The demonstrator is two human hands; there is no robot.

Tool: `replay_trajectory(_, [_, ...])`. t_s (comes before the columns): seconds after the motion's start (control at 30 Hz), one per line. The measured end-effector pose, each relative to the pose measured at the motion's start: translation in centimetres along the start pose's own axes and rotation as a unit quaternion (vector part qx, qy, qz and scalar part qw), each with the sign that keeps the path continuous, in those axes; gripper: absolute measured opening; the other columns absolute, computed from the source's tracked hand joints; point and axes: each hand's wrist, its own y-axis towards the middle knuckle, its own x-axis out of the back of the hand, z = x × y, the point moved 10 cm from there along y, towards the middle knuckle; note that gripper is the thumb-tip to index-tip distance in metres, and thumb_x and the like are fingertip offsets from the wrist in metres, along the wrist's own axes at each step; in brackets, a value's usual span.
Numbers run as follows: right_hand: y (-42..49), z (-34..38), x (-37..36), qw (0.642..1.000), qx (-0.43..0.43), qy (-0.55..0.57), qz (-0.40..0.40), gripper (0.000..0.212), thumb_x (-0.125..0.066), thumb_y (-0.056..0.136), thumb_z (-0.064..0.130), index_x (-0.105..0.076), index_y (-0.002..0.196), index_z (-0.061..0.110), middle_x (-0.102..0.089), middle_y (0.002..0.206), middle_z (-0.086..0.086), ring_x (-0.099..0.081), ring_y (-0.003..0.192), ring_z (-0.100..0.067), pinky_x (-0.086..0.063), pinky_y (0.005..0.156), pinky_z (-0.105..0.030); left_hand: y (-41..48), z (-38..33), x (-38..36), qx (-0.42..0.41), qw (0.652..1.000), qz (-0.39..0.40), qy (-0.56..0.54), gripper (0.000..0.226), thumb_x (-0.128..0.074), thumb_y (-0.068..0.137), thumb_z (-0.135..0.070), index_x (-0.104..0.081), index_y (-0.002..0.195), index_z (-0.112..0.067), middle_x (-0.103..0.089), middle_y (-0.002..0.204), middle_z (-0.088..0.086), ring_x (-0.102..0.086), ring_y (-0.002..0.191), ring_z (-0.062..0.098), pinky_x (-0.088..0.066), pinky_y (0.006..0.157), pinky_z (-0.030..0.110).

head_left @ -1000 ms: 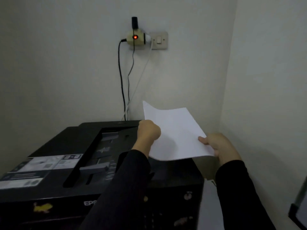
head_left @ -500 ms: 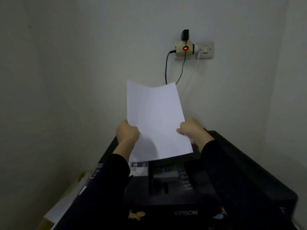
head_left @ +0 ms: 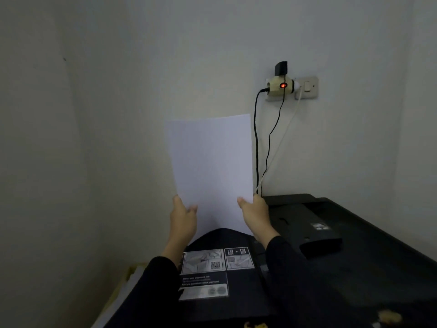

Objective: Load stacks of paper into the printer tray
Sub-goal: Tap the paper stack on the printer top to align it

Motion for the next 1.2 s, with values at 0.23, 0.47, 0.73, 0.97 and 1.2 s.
replay_trajectory(0.23, [0.4, 0.3, 0.7, 0.999, 0.017, -0.025, -0.033, 0.031, -0.059, 0.090, 0.007, -0.059, 0.119, -0.001, -0.065, 0.120, -0.016, -0.061, 0.108, -0.030, -0.048, 0.091, -0.031, 0.6, 0.0, 1.2, -0.005, 0.998, -0.058, -0.024, 0.014, -0.043, 0.099, -0.013, -0.039, 0.089, -0.004, -0.050, 0.084, 0.011, -0.047, 0.083, 0.022, -0.035, 0.071, 0.030])
replay_trajectory(0.47, [-0.3, 1.3, 1.2, 0.997, 0.052, -0.006, -0.063, 0.030, -0.054, 0.091, -0.001, -0.059, 0.120, -0.003, -0.063, 0.120, -0.017, -0.059, 0.111, -0.030, -0.042, 0.088, -0.026, 0.4, -1.3, 1.6, -0.022, 0.998, -0.065, -0.007, 0.008, -0.040, 0.099, -0.006, -0.040, 0.092, -0.002, -0.051, 0.082, 0.015, -0.053, 0.088, 0.030, -0.036, 0.070, 0.031])
replay_trajectory(0.73, [-0.2, -1.1, 0.6, 0.996, -0.011, -0.094, -0.006, 0.021, -0.040, 0.090, -0.002, -0.058, 0.099, 0.004, -0.058, 0.095, -0.009, -0.049, 0.066, -0.011, -0.034, 0.050, -0.020, -0.7, 1.5, 0.1, 0.009, 0.999, 0.003, 0.039, 0.008, -0.035, 0.099, -0.002, -0.030, 0.094, -0.005, -0.044, 0.086, 0.006, -0.044, 0.089, 0.020, -0.033, 0.072, 0.027])
replay_trajectory(0.97, [-1.0, -0.6, 1.1, 0.994, 0.020, -0.105, -0.022, 0.026, -0.042, 0.093, -0.004, -0.056, 0.115, -0.005, -0.061, 0.113, -0.016, -0.051, 0.090, -0.019, -0.040, 0.077, -0.025, -1.3, 1.6, 0.1, 0.036, 0.997, 0.015, 0.071, 0.029, -0.027, 0.096, 0.009, -0.033, 0.124, 0.008, -0.049, 0.130, 0.027, -0.049, 0.124, 0.031, -0.041, 0.097, 0.039])
replay_trajectory(1.2, [-0.7, 2.4, 1.6, 0.991, 0.064, -0.097, -0.065, 0.020, -0.044, 0.086, -0.006, -0.058, 0.099, -0.003, -0.059, 0.091, -0.010, -0.054, 0.076, -0.023, -0.042, 0.064, -0.027, -0.9, -1.6, 3.4, 0.014, 0.992, -0.082, 0.092, 0.035, -0.042, 0.094, 0.002, -0.039, 0.129, 0.003, -0.058, 0.117, 0.024, -0.052, 0.088, 0.026, -0.042, 0.075, 0.034])
